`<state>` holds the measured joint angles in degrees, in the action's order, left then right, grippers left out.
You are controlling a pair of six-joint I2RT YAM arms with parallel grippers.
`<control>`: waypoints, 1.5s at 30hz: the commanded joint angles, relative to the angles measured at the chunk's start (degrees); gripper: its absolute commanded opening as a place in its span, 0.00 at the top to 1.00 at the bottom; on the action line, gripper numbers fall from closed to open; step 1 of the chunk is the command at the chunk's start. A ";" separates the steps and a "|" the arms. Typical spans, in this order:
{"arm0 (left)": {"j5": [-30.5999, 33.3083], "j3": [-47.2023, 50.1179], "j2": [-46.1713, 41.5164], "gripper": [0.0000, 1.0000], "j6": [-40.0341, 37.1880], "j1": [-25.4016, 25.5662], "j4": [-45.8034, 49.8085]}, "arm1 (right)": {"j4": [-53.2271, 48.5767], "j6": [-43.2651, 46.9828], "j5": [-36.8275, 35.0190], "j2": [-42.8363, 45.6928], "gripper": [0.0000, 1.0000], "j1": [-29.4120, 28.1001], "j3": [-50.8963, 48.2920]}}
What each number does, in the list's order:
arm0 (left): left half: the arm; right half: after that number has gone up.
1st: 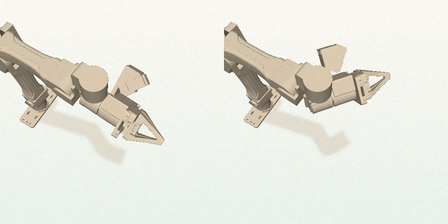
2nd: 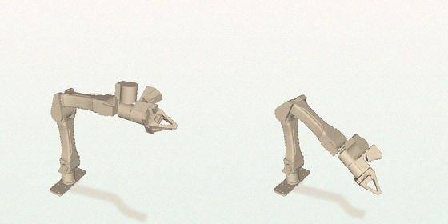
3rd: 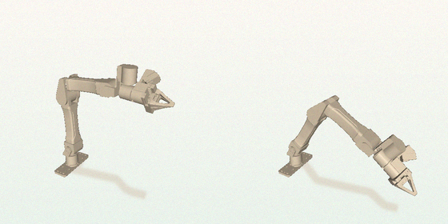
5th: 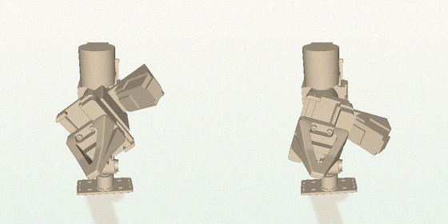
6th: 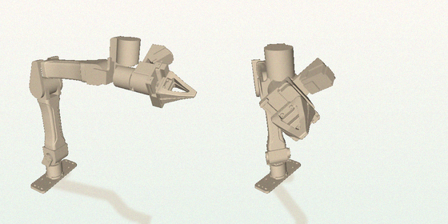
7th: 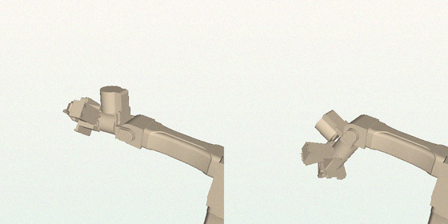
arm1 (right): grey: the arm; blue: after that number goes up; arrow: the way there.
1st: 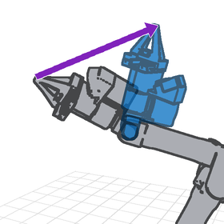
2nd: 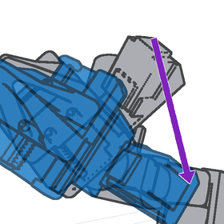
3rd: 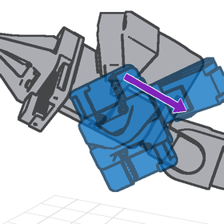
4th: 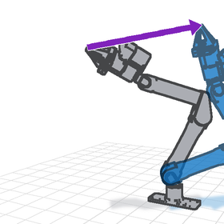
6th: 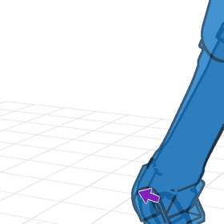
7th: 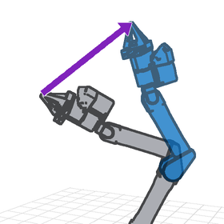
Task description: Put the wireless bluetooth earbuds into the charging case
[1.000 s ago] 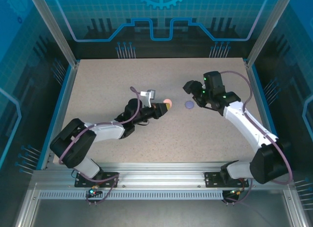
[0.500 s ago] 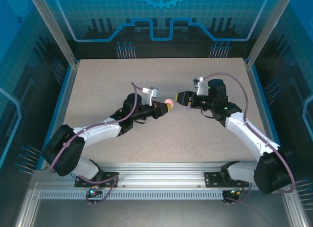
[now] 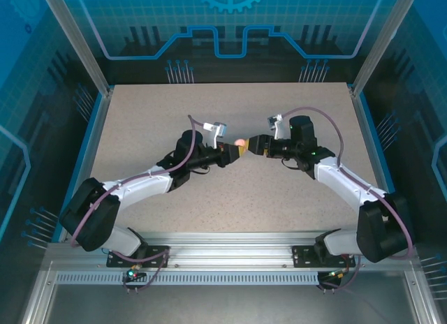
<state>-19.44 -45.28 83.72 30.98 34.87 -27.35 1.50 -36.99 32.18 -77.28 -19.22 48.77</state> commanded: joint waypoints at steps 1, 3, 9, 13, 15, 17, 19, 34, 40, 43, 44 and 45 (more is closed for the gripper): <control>-3.04 -2.36 -0.79 1.00 -1.54 -0.13 -1.08 | 1.00 0.60 -1.27 -2.55 0.41 0.01 -0.84; -3.61 -2.27 -1.10 1.00 -1.45 -0.08 -1.17 | 2.11 -0.80 -2.37 -4.53 0.42 0.87 -0.64; -3.85 -2.16 -2.02 1.00 -1.32 -0.14 -0.96 | 2.78 -2.10 -1.83 -8.47 0.44 2.35 1.32; -4.04 -2.11 -1.99 1.00 -1.36 -0.23 -0.77 | 1.04 -1.02 -1.60 -5.36 0.44 3.80 0.81; -4.36 -2.11 -1.90 1.00 -1.47 -0.18 -0.93 | 0.54 -0.89 -1.22 -2.49 0.44 4.81 -0.80; -4.88 -2.17 -1.74 1.00 -1.40 -0.36 -1.11 | 0.76 -0.76 0.17 0.13 0.44 5.27 -2.41; -6.48 -2.46 -1.34 1.00 -0.87 -0.76 -1.42 | 1.31 0.38 2.79 2.33 0.44 5.33 -3.48; -14.64 -6.40 0.47 1.00 0.31 -1.83 -0.07 | 1.85 7.14 14.40 3.80 0.55 5.44 -3.18; -15.34 -6.58 0.84 1.00 0.45 -1.80 -0.10 | 1.75 7.00 13.82 2.95 0.57 5.31 -2.64; -15.84 -6.99 1.23 1.00 0.64 -1.75 -0.14 | 2.18 6.69 13.67 2.08 0.58 5.14 -2.16; -15.94 -7.10 1.40 1.00 0.70 -1.83 -0.16 | 2.23 6.55 13.62 1.79 0.58 5.02 -1.84; -15.97 -7.16 1.46 1.00 0.74 -1.75 -0.16 | 2.28 6.58 13.54 1.52 0.59 4.91 -1.61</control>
<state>-33.12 -50.22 84.51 31.38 33.43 -26.24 3.11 -31.03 44.66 -74.81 -14.46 45.76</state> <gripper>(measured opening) 0.224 0.415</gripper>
